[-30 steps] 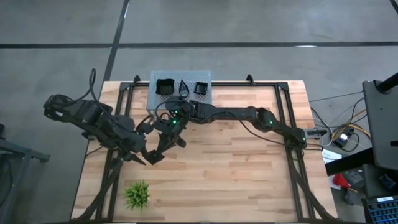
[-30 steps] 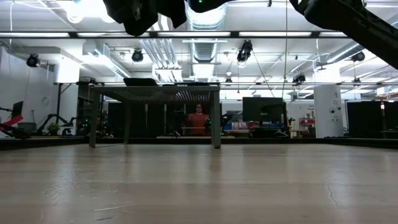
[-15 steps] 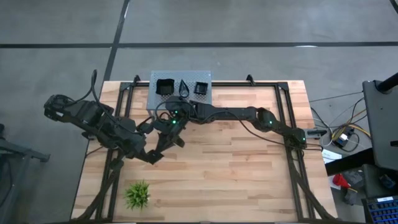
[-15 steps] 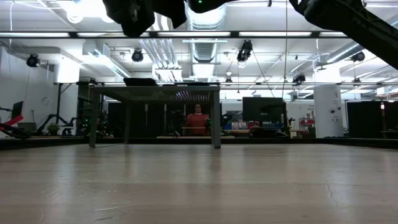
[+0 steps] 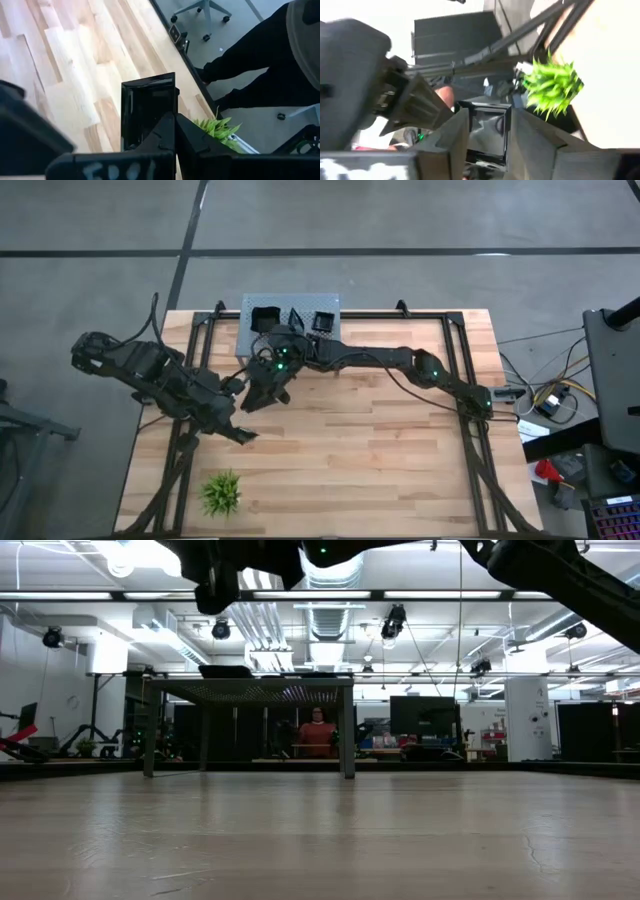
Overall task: Pick & Place Mini shaped plates
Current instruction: Stack the square plate on top of the other square plates on the shelf
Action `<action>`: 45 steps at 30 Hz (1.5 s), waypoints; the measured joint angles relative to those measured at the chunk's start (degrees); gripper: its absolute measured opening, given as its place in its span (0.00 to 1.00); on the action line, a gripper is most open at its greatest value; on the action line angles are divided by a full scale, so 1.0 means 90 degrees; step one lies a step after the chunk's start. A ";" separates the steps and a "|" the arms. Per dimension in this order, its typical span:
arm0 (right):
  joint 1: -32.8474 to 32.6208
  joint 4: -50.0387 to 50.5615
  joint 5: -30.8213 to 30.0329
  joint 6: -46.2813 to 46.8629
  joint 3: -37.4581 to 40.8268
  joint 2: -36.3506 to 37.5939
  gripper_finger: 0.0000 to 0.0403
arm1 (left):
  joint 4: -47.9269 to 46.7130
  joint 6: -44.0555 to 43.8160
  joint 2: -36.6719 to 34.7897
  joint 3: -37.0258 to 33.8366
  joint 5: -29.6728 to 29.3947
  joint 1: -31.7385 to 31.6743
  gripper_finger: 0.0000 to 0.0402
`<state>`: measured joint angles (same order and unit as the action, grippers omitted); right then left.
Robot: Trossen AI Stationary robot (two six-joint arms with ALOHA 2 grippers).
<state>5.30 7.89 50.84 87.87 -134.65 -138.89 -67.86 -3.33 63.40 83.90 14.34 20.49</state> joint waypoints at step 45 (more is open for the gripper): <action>-0.1506 0.3373 -0.8392 -0.6142 -0.0010 0.1927 0.45 | -0.0612 0.0424 -0.0946 -0.0313 -0.3652 -0.0098 0.00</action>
<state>-8.26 38.25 -24.70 32.60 -134.74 -121.55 -73.36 0.48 54.88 81.08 -18.53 19.61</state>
